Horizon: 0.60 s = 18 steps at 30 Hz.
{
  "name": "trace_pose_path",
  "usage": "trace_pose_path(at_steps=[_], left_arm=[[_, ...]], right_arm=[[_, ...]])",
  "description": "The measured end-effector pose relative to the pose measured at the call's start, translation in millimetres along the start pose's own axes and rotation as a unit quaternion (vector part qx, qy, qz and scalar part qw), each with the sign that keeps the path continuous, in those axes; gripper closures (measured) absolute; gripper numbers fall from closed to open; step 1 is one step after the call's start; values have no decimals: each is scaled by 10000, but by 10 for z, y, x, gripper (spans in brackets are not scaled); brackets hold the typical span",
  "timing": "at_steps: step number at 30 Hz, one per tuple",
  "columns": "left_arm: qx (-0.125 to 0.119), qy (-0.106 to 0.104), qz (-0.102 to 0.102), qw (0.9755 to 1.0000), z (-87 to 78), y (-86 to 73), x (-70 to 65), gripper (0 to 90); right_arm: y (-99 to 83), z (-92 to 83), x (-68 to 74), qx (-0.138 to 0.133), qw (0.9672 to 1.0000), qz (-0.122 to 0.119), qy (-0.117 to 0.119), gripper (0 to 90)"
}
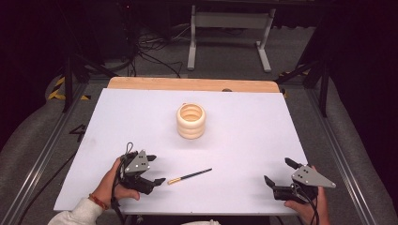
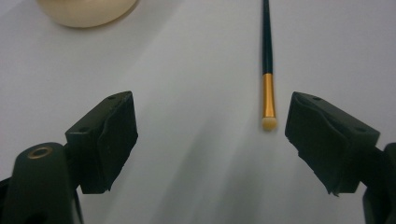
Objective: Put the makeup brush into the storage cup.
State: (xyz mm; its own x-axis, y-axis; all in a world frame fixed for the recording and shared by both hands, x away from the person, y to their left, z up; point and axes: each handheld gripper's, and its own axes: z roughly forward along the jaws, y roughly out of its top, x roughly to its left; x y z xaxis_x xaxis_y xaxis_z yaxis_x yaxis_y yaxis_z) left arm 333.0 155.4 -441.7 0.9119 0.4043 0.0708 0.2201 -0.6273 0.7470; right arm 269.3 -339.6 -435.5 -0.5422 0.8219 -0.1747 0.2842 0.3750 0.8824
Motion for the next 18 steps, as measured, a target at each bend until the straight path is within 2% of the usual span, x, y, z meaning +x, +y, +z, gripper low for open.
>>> trace_pose_path(at_steps=[11, 12, 14, 18], left_arm=[[217, -259, 247, 9991, 177, 118, -92, 232], [262, -286, 317, 9987, 195, 129, -99, 232], [317, -355, 361, 9982, 210, 140, -111, 258], [440, -426, 455, 9971, 230, 149, -116, 375]], right_arm=[[-1, 10, 12, 49, 10000, -27, 44, 57], [-1, 10, 12, 49, 10000, -27, 44, 57], [-3, 15, 17, 62, 10000, -41, 40, 58], [-3, 17, 22, 82, 9999, -50, 55, 59]])
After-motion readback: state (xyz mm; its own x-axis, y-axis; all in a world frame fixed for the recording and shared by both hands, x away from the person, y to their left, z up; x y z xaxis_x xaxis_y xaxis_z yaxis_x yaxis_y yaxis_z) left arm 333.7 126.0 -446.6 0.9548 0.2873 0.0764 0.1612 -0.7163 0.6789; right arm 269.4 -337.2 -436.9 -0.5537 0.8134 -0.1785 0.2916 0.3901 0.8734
